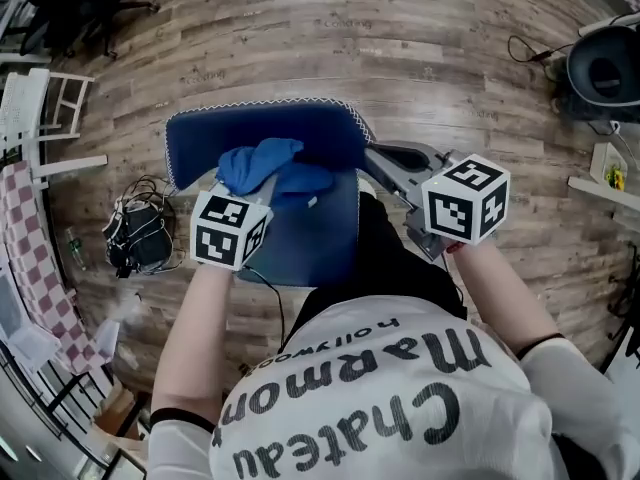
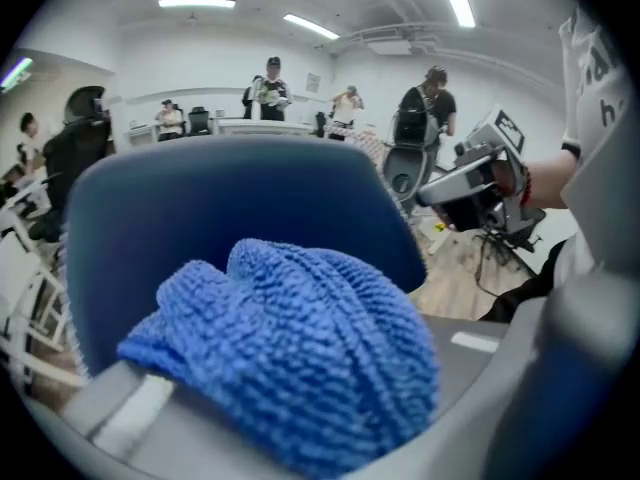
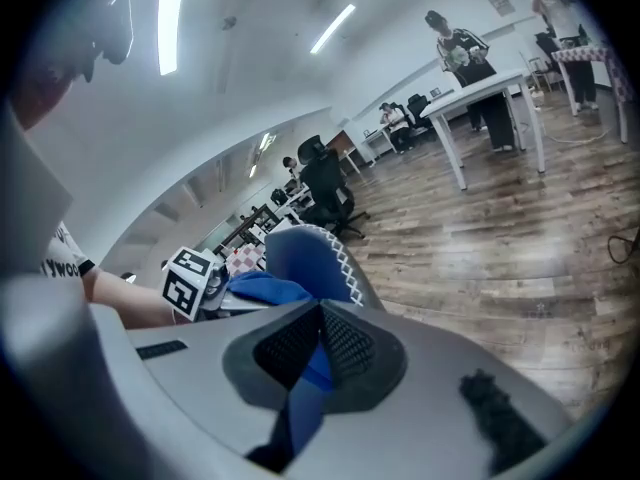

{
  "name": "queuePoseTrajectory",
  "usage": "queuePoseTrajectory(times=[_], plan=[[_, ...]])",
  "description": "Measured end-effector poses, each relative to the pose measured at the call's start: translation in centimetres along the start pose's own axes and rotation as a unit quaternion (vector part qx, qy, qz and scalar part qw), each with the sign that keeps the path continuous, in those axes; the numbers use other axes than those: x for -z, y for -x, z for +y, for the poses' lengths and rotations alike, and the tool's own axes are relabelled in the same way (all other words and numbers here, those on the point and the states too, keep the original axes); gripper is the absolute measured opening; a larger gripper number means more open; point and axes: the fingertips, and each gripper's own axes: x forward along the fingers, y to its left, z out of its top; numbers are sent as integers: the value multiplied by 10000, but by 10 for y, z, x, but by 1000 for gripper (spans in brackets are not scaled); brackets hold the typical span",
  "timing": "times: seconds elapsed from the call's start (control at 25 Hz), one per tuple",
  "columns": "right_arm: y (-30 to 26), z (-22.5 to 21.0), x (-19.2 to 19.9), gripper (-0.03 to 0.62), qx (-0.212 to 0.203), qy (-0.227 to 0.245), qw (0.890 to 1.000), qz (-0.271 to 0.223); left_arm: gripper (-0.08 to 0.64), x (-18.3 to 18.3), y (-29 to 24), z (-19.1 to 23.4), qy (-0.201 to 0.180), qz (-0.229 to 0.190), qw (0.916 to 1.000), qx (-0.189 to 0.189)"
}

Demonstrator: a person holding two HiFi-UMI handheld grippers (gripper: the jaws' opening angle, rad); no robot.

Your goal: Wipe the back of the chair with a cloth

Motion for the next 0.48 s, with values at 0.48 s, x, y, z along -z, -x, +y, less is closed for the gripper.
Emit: queuePoseTrajectory(times=[0.48], plan=[[-35, 45, -13, 12, -719, 235, 9969, -210, 32, 82, 58, 134, 540, 1064, 9848, -1262]])
